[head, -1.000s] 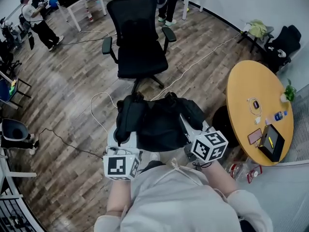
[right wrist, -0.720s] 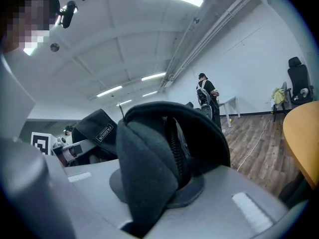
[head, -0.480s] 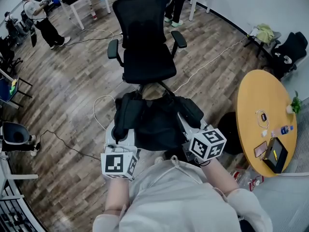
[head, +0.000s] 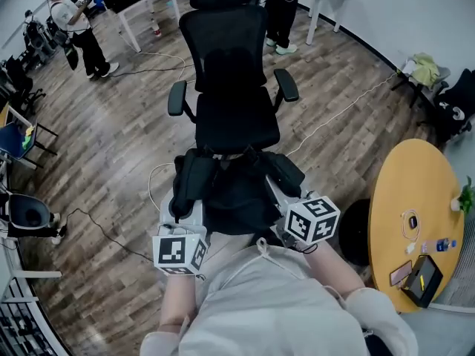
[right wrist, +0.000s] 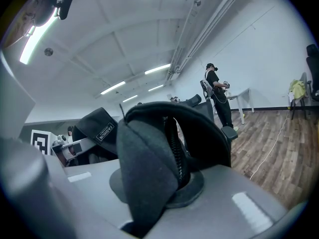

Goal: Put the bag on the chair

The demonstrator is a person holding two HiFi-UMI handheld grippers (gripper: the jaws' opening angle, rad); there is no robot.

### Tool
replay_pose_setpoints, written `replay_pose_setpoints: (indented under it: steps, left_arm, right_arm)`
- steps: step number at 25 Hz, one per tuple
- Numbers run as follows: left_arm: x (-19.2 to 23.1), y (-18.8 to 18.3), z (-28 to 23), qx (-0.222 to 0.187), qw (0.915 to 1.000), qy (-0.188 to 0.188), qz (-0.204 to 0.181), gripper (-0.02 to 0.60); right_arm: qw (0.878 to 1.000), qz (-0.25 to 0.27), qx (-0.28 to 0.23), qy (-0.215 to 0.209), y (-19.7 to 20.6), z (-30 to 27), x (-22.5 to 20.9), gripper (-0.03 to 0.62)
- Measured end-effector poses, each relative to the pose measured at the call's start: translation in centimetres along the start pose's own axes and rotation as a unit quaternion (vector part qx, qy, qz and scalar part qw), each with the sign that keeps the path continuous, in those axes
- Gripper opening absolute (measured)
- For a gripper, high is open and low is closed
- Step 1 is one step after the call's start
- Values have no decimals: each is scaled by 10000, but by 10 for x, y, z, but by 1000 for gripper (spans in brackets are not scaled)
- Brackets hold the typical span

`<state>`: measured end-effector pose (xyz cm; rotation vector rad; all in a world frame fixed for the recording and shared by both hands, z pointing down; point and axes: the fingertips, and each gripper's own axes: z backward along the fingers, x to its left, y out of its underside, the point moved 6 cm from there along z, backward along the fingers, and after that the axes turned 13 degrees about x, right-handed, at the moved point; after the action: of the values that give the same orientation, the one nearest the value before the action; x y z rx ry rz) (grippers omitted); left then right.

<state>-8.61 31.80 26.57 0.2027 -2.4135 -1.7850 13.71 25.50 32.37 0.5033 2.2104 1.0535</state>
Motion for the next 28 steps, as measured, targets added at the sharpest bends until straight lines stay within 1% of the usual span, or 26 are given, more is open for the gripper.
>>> replay_pose_setpoints:
  steps: [5,8,11,14,19,25,28]
  left_arm:
    - [-4,-31,-82,-90,9998,-181,73,77]
    - [-3,-44,-132,-144,9994,-280,111,77]
    - [4,-56,-179,-96,9993,-323,182,77]
    - [6,-62,-215,-5,9990,-342,271,77]
    - [16,-61,-266,181,9986,-292,403,77]
    - [58,-58,-334,383,9979,-84,513,77]
    - [84,-65,-369,459,9980,90,432,77]
  right_arm:
    - [9996,192,-28,-187,-64,-37,-64,31]
    - [9993,235,-44,-285,-95,-60,-101,31]
    - [9992,245,4,-327,-123,-85,-131,31]
    - [9992,188,93,-349,-140,-103,-158,31]
    - [9992,74,261,-296,-157,-135,-193,31]
    - [9989,-56,447,-123,-181,-196,-215,31]
    - [9989,-160,445,-17,-198,-228,-223,31]
